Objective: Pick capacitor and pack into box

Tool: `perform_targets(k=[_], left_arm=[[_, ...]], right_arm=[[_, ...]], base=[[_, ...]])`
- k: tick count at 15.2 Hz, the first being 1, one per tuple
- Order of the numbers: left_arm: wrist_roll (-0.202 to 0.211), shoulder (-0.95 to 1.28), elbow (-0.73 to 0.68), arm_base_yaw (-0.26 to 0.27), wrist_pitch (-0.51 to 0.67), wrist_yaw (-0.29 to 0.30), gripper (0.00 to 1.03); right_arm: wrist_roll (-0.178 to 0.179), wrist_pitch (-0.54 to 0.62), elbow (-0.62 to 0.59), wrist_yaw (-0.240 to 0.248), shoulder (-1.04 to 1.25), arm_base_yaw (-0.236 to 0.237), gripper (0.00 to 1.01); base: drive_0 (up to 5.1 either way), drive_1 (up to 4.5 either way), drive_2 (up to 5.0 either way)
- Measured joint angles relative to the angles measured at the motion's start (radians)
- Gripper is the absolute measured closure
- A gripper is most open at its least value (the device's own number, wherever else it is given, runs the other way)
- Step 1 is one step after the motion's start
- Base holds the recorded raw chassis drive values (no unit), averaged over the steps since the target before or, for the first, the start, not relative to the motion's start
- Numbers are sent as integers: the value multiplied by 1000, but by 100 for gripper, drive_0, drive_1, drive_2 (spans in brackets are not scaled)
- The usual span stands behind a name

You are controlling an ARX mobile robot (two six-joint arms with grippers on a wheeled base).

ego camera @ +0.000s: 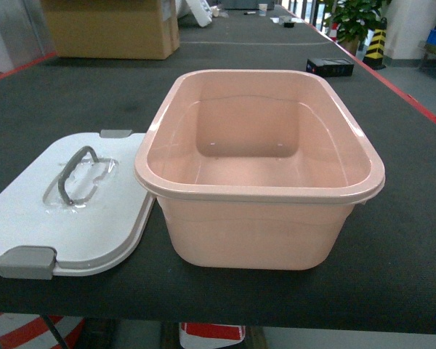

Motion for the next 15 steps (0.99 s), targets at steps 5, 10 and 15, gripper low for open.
perform_targets(k=[5,10,15], left_arm=[[32,55,0,-82,104,-196,60],[85,974,136,-251,961,-348,60],[80,1749,767,-402,1015,-229,60]], right_arm=[[0,0,0,1,0,0,3],[0,0,0,0,0,0,3],[0,-1,0,0,0,0,3]], base=[[0,0,0],[0,0,0],[0,0,0]])
